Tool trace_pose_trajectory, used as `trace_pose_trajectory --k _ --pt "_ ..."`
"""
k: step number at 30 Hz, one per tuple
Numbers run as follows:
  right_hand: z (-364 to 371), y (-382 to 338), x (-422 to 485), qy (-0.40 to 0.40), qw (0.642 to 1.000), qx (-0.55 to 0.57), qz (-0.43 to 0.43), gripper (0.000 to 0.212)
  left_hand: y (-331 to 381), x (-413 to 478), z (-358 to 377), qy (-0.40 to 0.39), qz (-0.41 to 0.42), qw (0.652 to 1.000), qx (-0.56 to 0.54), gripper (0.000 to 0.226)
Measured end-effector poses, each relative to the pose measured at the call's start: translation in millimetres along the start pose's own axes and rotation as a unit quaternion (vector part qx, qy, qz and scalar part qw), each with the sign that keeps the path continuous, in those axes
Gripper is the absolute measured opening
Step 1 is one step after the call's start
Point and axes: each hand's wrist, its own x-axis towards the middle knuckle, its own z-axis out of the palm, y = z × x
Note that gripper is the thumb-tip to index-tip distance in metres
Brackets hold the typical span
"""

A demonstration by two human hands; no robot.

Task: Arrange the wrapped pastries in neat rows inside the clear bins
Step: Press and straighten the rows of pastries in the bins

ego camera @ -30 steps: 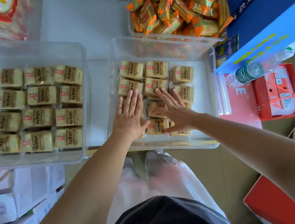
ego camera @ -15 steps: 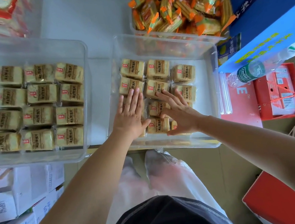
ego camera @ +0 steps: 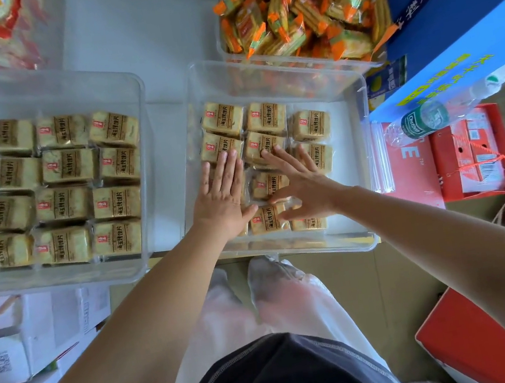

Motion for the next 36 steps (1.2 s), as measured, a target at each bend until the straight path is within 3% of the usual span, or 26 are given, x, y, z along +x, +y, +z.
trace_pose_trajectory --k 3,5,7,12,17,23,28,30,34,36 --pt "-3.1 -2.7 -3.8 0.076 0.997 -0.001 0.009 0.036 -0.4 5.3 -7.4 0.036 0.030 0.999 -0.020 0.084" --pt "-7.6 -0.8 -0.8 0.158 0.986 -0.007 0.057 0.042 0.8 12.9 -13.6 0.054 0.054 0.997 -0.019 0.080" --pt "-11.1 5.0 6.8 0.181 0.977 -0.025 0.107 0.055 2.7 20.8 -15.2 0.063 0.061 0.996 0.006 0.077" --pt "-8.2 10.7 29.9 0.180 0.971 -0.077 0.135 0.059 -0.1 27.7 -6.0 0.063 0.070 0.995 0.022 0.074" --pt "-15.4 27.1 34.1 0.197 0.971 -0.077 0.112 0.064 -2.4 29.6 -7.2 0.067 0.091 0.994 0.013 0.073" --pt "-12.0 20.0 38.6 0.161 0.974 -0.071 0.139 0.069 -7.6 32.1 -4.8 0.057 0.101 0.993 0.032 0.078" --pt "-10.8 14.8 14.2 0.224 0.970 -0.051 0.081 0.036 -8.5 29.3 -8.7 0.052 0.104 0.993 0.033 0.087" --pt "-5.1 11.5 0.7 0.192 0.980 -0.037 0.028 0.026 -8.1 27.8 -11.7 0.039 0.109 0.993 0.035 0.087" --pt "6.2 2.0 -7.8 0.109 0.992 -0.058 -0.038 0.031 -7.7 26.4 -16.2 0.030 0.108 0.992 0.049 0.082" --pt "10.6 -2.2 -8.9 0.103 0.992 -0.058 -0.051 0.024 -6.8 26.3 -16.8 0.026 0.128 0.990 0.051 0.078"
